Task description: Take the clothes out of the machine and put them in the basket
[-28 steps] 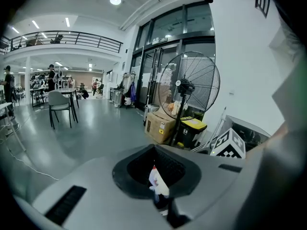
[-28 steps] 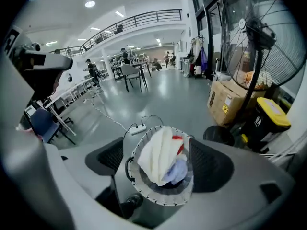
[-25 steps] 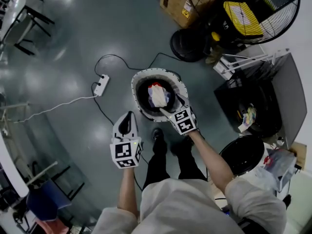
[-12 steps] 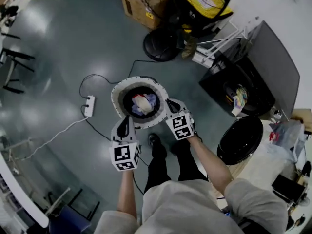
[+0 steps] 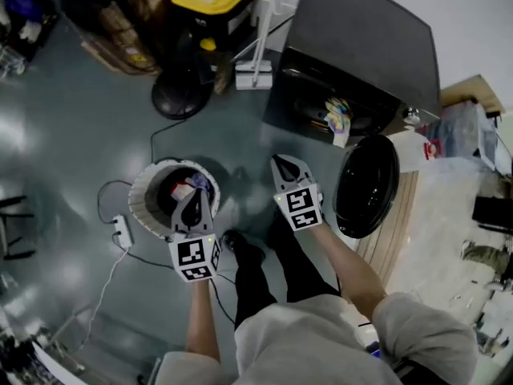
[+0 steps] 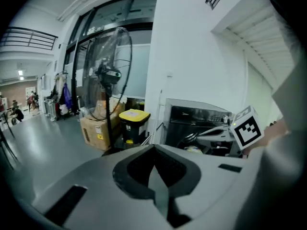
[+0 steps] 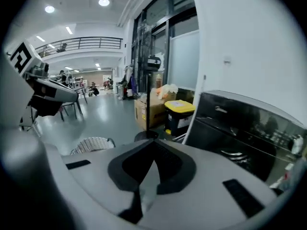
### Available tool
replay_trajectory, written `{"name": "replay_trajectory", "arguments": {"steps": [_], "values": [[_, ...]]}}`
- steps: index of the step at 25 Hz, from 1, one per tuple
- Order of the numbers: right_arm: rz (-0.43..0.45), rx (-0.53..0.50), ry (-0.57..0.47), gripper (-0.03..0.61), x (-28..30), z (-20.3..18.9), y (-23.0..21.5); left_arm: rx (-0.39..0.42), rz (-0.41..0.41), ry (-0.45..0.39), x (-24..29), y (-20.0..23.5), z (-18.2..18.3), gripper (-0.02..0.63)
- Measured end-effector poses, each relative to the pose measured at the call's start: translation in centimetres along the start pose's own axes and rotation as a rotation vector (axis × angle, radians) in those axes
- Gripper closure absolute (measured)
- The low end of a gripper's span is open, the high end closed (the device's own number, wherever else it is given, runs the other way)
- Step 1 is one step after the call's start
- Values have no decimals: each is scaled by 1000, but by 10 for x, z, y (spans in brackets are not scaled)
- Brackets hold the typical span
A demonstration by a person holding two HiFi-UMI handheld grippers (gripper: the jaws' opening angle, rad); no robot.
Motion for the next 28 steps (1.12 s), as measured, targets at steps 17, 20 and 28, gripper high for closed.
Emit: {"name": "replay_trajectory", "arguments": {"steps": [17,20,28], "values": [[-402,281,154,554,-39,-253,-196,194,-349,132,184,-201,-112,595],[-425,305,164,554,-14,-289,-202,195,-367,135,209,-202,-140,595],[-465,316,182,552,54,-362,-205,173,-393,171,264,-188,-223,595]]}}
Point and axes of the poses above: the fingertips, and each gripper's own axes: x forward along the fingers, y to its left, z out of its top, the point moved 5 cm from there along -x, backward along the fingers, and after that the axes turned 9 degrees about -x, right-handed, at the moved point
